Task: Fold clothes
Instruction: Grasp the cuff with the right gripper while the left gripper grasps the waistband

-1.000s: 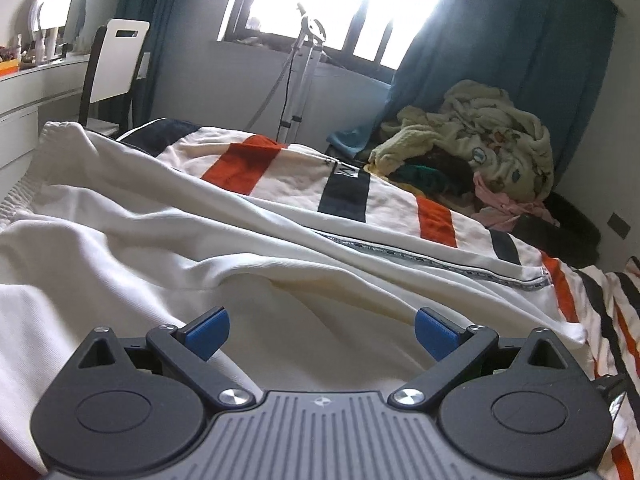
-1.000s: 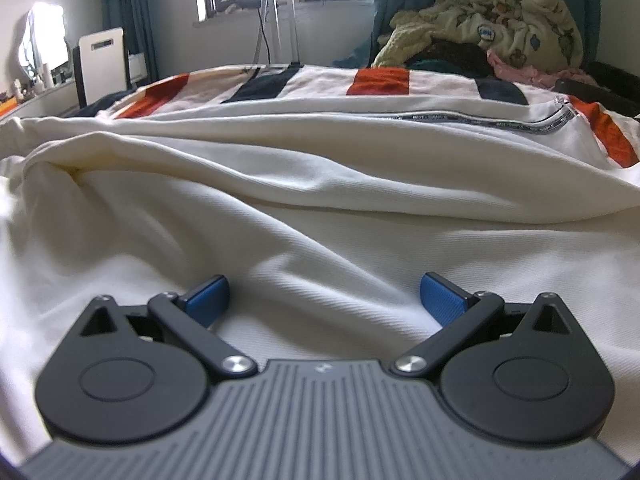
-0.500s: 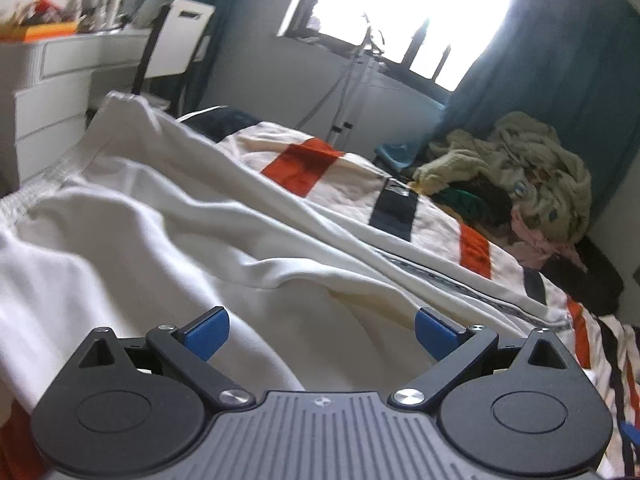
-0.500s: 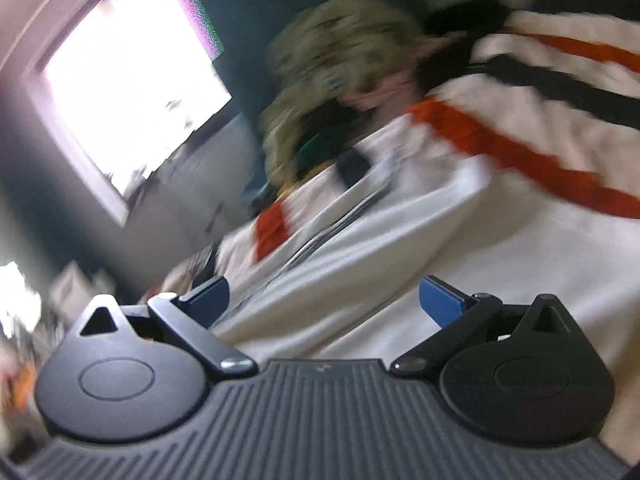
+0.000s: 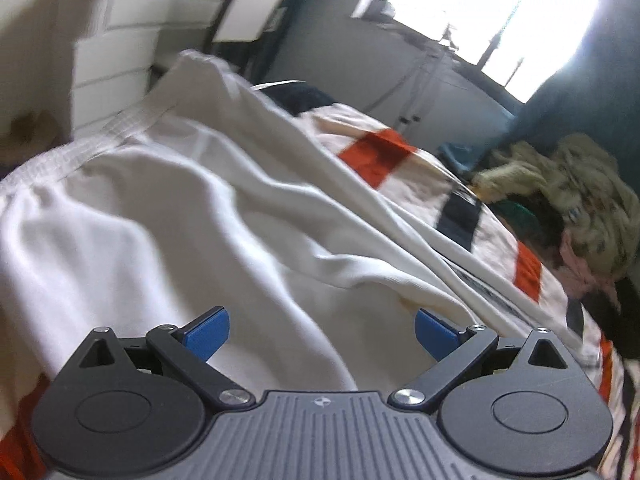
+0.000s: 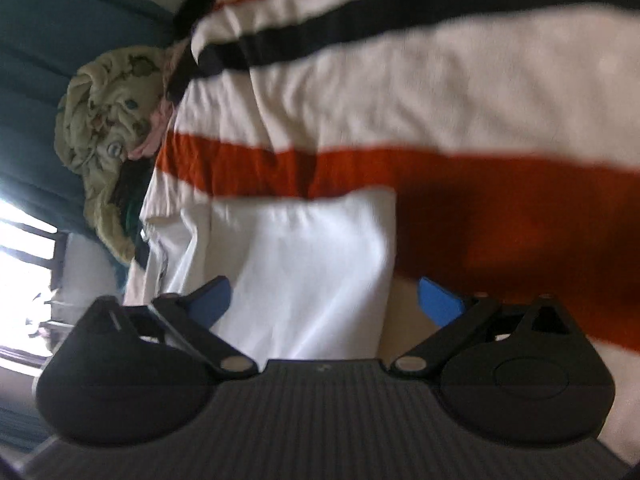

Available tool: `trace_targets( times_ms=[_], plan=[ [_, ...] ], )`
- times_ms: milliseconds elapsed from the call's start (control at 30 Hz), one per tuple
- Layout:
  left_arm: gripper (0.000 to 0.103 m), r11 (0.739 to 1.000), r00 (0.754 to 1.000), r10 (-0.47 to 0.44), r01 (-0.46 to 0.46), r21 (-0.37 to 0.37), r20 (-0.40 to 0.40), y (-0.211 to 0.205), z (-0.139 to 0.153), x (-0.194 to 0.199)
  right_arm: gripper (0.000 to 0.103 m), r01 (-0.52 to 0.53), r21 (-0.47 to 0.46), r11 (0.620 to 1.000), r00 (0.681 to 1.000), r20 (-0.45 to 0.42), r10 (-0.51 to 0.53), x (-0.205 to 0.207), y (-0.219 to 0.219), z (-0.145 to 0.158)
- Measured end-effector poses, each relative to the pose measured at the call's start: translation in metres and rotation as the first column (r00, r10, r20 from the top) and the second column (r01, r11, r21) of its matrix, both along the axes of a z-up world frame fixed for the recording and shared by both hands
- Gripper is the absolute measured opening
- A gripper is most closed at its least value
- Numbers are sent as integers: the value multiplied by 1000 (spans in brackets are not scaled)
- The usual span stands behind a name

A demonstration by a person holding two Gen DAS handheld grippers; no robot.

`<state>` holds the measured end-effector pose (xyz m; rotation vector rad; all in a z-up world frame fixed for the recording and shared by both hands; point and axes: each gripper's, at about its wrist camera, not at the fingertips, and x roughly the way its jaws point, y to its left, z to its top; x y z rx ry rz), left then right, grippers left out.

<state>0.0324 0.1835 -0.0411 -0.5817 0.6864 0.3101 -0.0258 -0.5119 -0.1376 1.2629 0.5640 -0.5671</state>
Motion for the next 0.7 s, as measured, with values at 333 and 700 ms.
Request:
trace_targets(
  times_ms=[333, 700],
  plan=[
    [98, 917, 933, 359, -360, -169, -40, 132, 9, -51, 8, 32, 85, 996, 993, 113, -42, -1, 2, 2],
    [95, 763, 839, 539, -522, -382, -71, 195, -28, -118, 7, 89, 46, 995, 969, 226, -97, -8, 11, 21]
  ],
)
